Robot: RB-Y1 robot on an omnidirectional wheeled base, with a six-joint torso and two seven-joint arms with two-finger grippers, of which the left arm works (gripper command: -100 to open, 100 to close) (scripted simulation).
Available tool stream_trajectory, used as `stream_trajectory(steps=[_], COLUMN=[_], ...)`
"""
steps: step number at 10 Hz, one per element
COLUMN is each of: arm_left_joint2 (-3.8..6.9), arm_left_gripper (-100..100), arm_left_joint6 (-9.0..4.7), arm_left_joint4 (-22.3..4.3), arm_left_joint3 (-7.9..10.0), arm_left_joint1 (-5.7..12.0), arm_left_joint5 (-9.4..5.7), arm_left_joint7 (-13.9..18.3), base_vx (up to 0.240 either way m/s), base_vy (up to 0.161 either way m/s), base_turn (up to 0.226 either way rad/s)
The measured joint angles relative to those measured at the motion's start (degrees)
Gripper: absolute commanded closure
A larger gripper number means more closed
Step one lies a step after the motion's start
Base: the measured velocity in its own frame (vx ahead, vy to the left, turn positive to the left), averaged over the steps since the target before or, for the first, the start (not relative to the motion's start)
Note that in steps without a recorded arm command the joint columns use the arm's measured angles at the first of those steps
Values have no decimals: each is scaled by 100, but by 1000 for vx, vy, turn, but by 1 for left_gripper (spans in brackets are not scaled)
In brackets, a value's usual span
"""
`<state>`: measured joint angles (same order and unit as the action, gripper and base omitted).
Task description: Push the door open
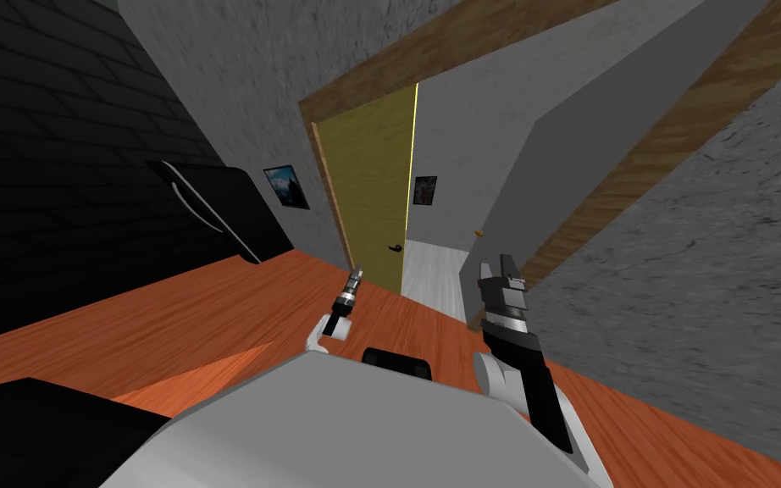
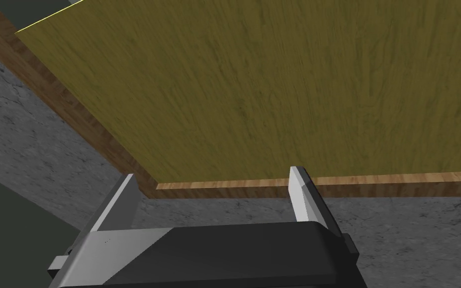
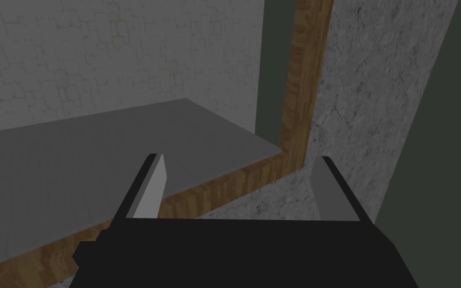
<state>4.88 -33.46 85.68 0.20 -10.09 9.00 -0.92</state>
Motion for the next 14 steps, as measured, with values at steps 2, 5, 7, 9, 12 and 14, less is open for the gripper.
stream_trajectory(steps=[2, 5, 7, 9, 12, 14], arm_left_joint2=[-30, -21, -48, -78, -85, -108], arm_left_gripper=[-100, -100, -100, -100, -100, -100], arm_left_joint6=[-94, -218, -286, -360, -474, -513], arm_left_joint4=[-339, -862, -1157, -1501, -1917, -2137], arm_left_joint3=[-32, -59, -94, -118, -165, -183], arm_left_joint1=[122, 337, 438, 580, 712, 807], arm_left_joint5=[21, 32, 51, 65, 84, 94], arm_left_joint7=[37, 138, 191, 236, 343, 386], base_vx=[100, 95, 105, 109, 92, 64], base_vy=[20, 11, 19, 7, 21, 2], base_turn=[-9, -10, -10, -12, -9, -4])
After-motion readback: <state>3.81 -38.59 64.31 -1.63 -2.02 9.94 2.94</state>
